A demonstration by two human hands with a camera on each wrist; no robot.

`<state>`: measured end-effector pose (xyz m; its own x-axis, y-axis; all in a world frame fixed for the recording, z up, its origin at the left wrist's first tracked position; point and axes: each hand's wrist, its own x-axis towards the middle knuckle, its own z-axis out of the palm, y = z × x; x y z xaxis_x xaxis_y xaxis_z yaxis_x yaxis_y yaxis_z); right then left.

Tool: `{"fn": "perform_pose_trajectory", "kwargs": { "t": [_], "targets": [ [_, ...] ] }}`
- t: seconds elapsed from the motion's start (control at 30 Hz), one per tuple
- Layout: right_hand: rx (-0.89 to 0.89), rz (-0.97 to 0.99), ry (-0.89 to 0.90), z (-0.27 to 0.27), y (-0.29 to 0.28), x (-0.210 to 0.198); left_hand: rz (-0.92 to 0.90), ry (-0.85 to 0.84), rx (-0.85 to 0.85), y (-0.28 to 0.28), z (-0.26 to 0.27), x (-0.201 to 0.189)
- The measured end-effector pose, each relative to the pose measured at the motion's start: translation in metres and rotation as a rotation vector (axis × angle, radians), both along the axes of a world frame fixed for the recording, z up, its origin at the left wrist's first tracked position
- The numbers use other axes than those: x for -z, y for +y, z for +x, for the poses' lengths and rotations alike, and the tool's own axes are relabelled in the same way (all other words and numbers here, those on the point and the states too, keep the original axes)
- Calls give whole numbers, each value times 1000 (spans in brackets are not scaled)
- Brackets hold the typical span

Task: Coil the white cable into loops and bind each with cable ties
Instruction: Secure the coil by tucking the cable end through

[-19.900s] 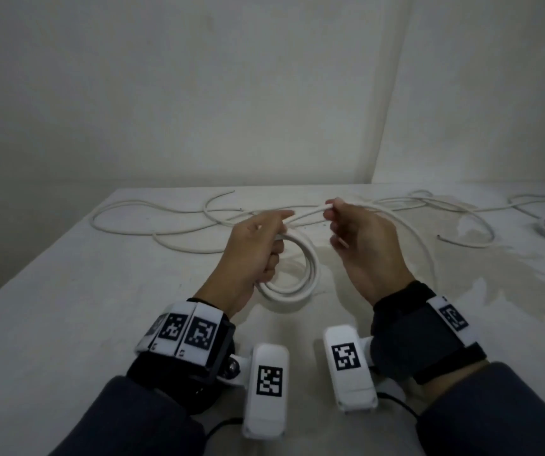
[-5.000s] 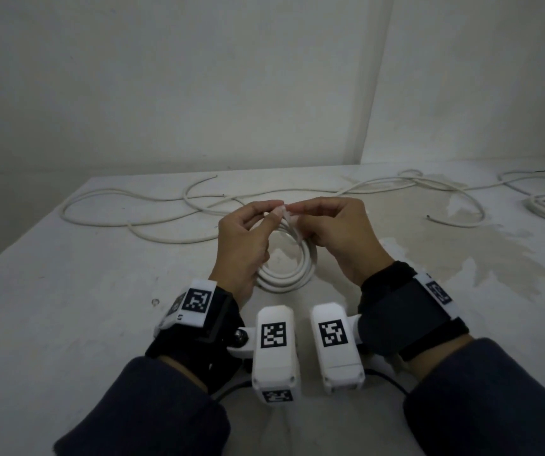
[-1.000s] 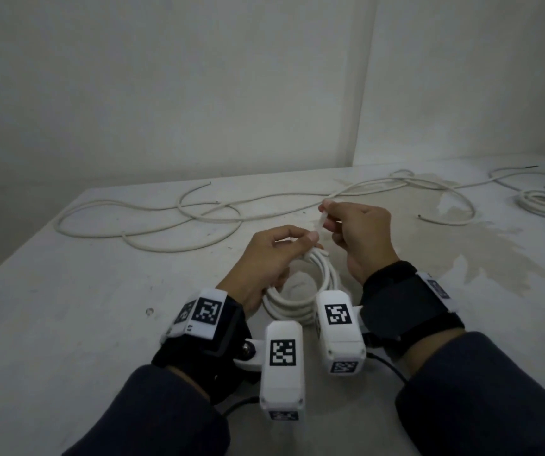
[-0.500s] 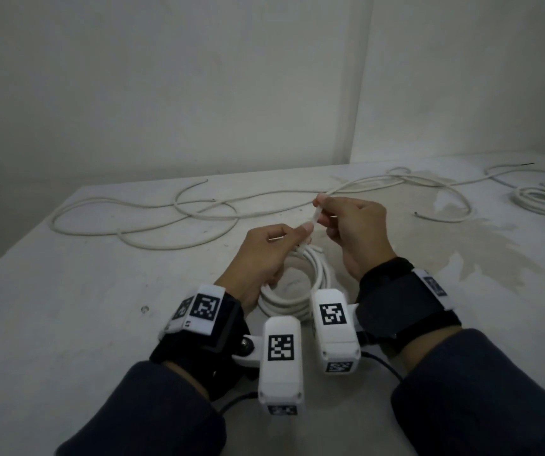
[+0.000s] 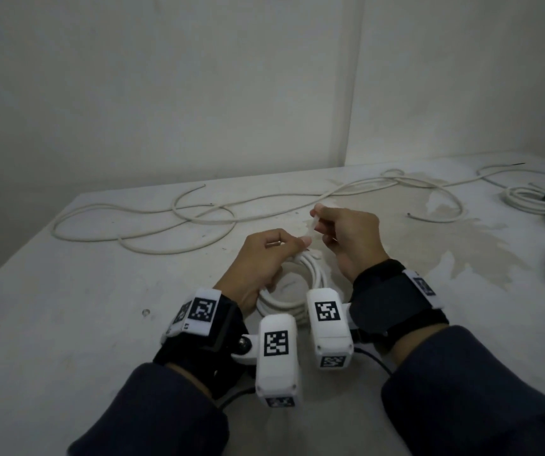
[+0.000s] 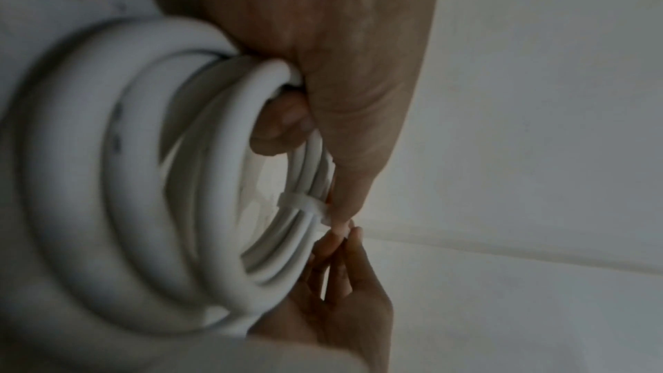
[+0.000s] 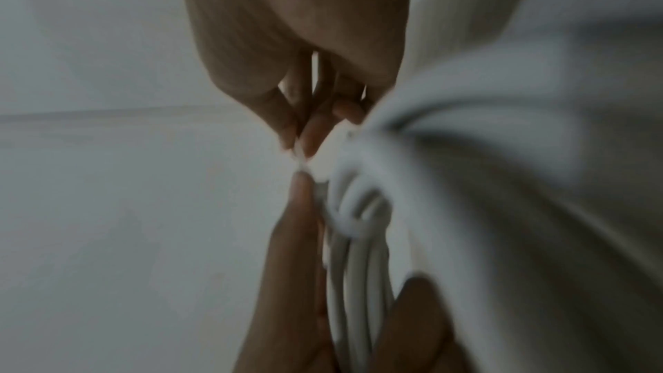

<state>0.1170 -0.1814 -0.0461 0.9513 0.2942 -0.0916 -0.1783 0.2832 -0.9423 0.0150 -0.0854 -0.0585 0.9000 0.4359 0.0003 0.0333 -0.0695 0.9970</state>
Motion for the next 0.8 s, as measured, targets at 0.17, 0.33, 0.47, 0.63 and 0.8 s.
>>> {"fn": "perform_pose_trajectory", "kwargs": {
  "t": [0.17,0.33,0.47,0.63,0.8],
  "targets": [
    [-180,-7,-40,0,-7,-1,-32,-35,-58,0,-5,1],
    [-411,-104,-12,-14,-14,-1,-37,-72,-115,-6,-6,0],
    [-374,-259,-123,-11,-25,-9,-24,-47,-99,-13,-2,0],
    [-305,-338,-158,-1,-47,-12,-1,11,-63,-30,10,-4],
    [-419,-376,-129,18,-86,-21,-23,14,-36,-55,34,-11]
  ]
}}
